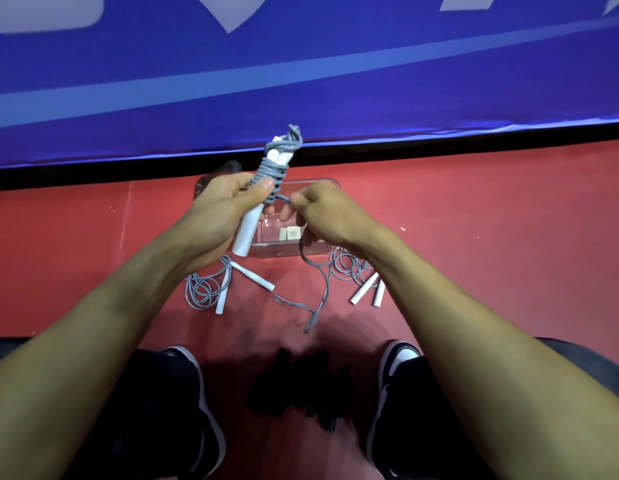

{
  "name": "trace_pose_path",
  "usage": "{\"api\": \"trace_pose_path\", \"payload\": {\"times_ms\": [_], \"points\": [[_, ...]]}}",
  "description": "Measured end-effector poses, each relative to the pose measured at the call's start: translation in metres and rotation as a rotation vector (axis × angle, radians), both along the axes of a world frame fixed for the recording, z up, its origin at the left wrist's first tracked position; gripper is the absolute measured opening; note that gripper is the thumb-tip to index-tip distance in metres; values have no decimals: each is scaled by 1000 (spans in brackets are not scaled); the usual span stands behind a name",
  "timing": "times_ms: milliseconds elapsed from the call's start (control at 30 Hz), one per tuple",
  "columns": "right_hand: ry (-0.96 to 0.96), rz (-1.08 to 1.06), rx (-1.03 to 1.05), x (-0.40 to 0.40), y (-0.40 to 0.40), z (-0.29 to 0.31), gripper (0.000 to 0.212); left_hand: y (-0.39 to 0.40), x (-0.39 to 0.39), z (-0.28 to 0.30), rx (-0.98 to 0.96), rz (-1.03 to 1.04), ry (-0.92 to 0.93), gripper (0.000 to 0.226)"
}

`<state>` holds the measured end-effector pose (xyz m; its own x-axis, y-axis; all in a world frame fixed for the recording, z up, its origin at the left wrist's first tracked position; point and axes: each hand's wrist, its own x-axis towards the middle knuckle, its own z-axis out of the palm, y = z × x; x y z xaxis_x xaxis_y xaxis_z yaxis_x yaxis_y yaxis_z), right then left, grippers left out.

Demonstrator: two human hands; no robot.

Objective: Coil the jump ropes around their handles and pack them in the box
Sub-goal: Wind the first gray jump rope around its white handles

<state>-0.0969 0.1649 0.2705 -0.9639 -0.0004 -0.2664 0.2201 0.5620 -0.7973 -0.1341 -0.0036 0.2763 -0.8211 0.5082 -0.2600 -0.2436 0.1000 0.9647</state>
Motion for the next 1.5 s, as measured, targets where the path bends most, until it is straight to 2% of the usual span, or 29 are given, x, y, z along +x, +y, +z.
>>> {"api": "trace_pose_path", "payload": {"times_ms": [200, 267, 367, 500, 700, 833, 967, 1167, 1267, 1400, 1500], "points": [[39, 26, 136, 2, 6, -3, 22, -2, 1, -8, -71, -65, 24, 39], [63, 37, 183, 1, 6, -5, 20, -2, 2, -7, -105, -85, 49, 39], [118, 52, 234, 1, 2, -9, 24, -2, 3, -6, -142, -101, 124, 34], [124, 119, 187, 5, 0, -2, 28, -5, 3, -5, -235, -93, 213, 40], [164, 164, 187, 8, -7, 4, 41, -6, 4, 1, -267, -96, 231, 77], [116, 167, 170, 9, -8, 8, 44, -5, 2, -2, -285, -117, 221, 65], [62, 197, 207, 11, -5, 7, 39, -5, 6, -3, -269, -187, 213, 79], [-59, 251, 285, 10, 0, -2, 37, -7, 8, -9, -305, -231, 207, 40], [-99, 287, 348, 11, -1, -1, 35, -7, 8, -11, -401, -224, 255, 47], [-85, 269, 349, 10, -3, -1, 34, -9, 6, -15, -429, -188, 286, 58], [-72, 250, 326, 11, -3, 1, 45, -9, 0, -16, -426, -83, 313, 51]]}}
